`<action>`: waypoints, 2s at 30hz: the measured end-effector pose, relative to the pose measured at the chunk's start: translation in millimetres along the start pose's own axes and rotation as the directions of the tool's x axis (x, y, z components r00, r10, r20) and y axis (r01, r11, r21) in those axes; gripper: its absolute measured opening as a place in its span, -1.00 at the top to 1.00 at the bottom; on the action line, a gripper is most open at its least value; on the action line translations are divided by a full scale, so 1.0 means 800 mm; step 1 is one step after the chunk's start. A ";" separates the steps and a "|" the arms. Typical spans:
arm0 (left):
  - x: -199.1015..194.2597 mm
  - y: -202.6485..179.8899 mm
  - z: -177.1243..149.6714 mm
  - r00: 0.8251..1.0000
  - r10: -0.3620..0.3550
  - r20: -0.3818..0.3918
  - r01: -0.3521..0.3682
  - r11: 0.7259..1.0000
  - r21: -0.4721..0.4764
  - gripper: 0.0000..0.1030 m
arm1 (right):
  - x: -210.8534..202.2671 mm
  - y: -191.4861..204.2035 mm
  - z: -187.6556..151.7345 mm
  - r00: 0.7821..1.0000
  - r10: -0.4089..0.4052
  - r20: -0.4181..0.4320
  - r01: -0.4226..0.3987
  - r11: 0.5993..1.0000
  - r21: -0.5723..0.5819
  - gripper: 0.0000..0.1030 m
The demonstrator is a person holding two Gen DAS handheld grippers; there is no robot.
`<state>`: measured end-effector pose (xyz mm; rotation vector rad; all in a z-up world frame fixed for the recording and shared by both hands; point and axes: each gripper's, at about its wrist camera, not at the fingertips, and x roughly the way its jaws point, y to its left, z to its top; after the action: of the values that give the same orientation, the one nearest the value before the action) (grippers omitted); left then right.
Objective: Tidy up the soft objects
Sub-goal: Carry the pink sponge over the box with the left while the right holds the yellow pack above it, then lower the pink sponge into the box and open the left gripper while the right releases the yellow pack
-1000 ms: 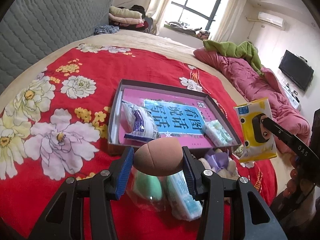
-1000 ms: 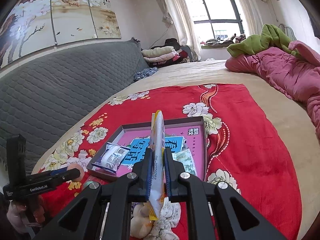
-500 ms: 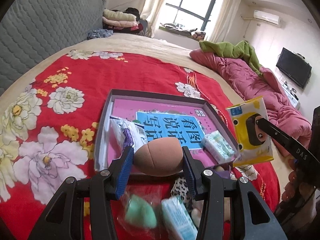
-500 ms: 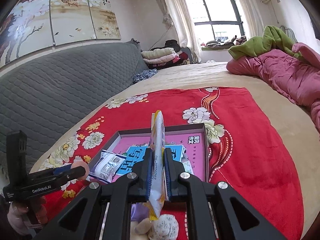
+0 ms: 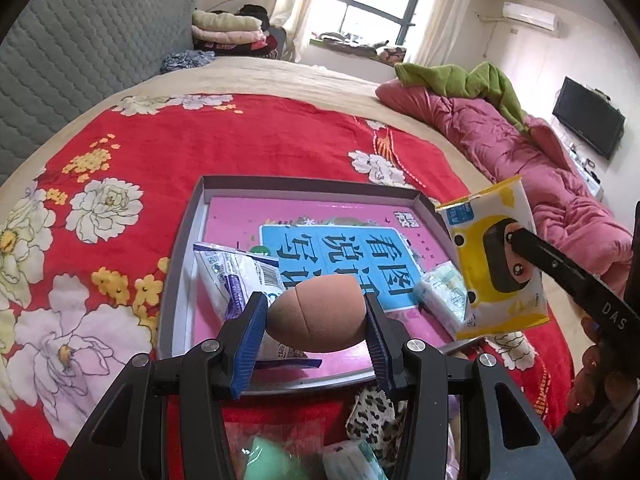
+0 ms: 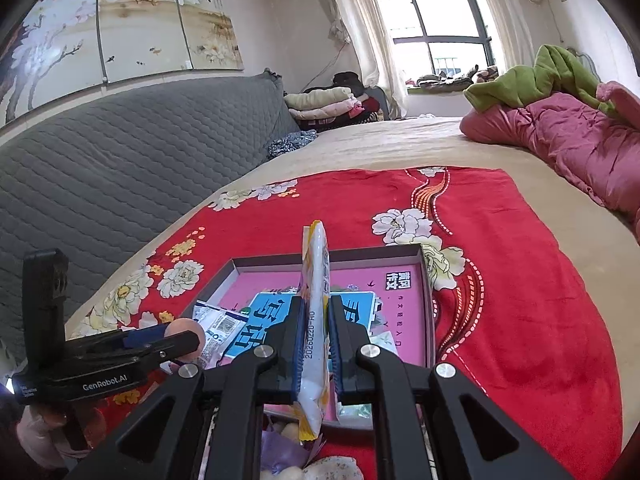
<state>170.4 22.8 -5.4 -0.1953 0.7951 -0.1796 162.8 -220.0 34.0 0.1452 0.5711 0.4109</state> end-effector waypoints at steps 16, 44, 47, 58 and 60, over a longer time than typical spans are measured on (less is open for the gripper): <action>0.024 -0.011 -0.001 0.999 -0.007 -0.041 0.009 0.999 0.033 0.04 | 0.023 -0.001 -0.002 1.000 -0.001 -0.028 0.001 1.000 0.004 0.77; 0.055 -0.035 -0.009 0.990 -0.020 -0.142 0.038 0.992 0.124 0.04 | 0.058 -0.012 -0.023 0.979 -0.106 -0.176 0.105 0.994 -0.013 0.77; 0.058 -0.034 -0.011 0.988 -0.006 -0.153 0.025 0.992 0.127 0.04 | 0.061 -0.014 -0.025 0.974 -0.130 -0.187 0.129 0.992 -0.019 0.75; 0.064 -0.026 -0.011 0.985 0.011 -0.170 0.010 0.992 0.122 0.02 | 0.067 -0.022 -0.029 0.970 -0.108 -0.216 0.115 0.993 0.019 0.52; 0.064 -0.025 -0.011 0.985 0.014 -0.170 0.006 0.993 0.120 0.02 | 0.068 -0.023 -0.031 0.969 -0.105 -0.224 0.114 0.993 0.027 0.42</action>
<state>197.7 -9.1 -42.2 -0.0648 0.9517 -0.2421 197.2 -213.5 -18.0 0.1054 0.8044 0.3103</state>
